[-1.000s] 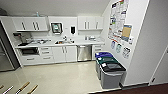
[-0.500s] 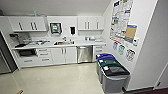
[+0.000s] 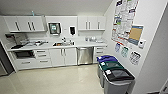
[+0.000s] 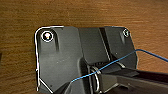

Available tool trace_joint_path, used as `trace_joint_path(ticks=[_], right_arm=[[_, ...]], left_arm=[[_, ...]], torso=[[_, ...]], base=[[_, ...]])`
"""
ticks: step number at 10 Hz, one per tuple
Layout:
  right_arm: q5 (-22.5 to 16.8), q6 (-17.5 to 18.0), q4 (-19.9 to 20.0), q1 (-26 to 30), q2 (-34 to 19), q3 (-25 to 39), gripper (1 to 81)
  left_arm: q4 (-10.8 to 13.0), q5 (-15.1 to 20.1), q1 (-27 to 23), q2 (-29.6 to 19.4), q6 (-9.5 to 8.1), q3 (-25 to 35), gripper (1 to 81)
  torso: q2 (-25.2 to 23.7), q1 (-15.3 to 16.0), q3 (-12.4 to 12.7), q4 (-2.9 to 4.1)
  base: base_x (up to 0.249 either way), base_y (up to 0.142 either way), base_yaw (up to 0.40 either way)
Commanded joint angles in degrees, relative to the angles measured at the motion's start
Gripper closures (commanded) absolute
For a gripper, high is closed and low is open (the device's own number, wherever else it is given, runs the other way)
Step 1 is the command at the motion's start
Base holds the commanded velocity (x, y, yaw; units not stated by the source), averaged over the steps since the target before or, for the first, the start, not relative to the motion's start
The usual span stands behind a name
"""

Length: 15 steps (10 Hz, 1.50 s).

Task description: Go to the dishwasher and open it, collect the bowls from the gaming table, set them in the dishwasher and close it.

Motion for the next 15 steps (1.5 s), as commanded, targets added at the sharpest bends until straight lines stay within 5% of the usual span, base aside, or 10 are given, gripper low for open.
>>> trace_joint_path(ticks=[1,2,3,4,5,6,7,8,15], right_arm=[[-3.64,-0.10,-0.41,3.05,-1.33,0.86,1.0],[-3.65,-0.10,-0.49,3.05,-1.24,0.86,1.0],[-3.56,-0.10,-0.41,3.05,-1.24,0.86,1.0],[-3.56,-0.10,-0.41,3.05,-1.24,0.86,1.0],[-3.56,-0.10,-0.41,3.05,-1.33,0.86,1.0],[-3.56,-0.10,-0.49,3.05,-1.33,0.86,1.0],[-3.56,-0.19,-0.50,3.05,-1.42,0.95,1.0],[-3.64,-0.19,-0.50,3.05,-1.41,0.95,1.0],[-3.65,-0.19,-0.59,3.05,-1.59,1.13,1.0]], left_arm=[[0.15,2.91,-2.66,-1.22,0.39,0.38,1.0],[0.15,2.91,-2.75,-1.30,0.31,0.38,1.0],[0.15,2.91,-2.66,-1.22,0.31,0.38,1.0],[0.15,2.91,-2.66,-1.30,0.31,0.38,1.0],[0.15,2.91,-2.66,-1.39,0.31,0.38,1.0],[0.15,2.91,-2.66,-1.39,0.31,0.38,1.0],[0.15,2.91,-2.66,-1.39,0.30,0.38,1.0],[0.15,2.91,-2.74,-1.39,0.30,0.38,1.0],[0.15,2.91,-2.75,-1.22,0.22,0.38,1.0]], torso=[[0.00,0.00,0.00,0.00],[0.00,0.02,0.00,0.00],[0.00,0.00,0.00,2.22],[0.00,0.02,0.00,5.64],[0.00,0.02,0.00,5.74],[0.00,0.02,0.00,1.40],[0.00,0.02,0.00,2.76],[0.00,0.02,0.00,3.35],[0.02,0.06,-0.02,3.30]], base=[[0.241,0.000,0.000],[0.241,0.000,0.000],[0.242,0.000,0.000],[0.241,0.000,0.000],[0.241,0.000,0.000],[0.242,0.000,0.000],[0.242,0.000,0.000],[0.241,0.000,0.000],[0.200,0.000,0.000]])
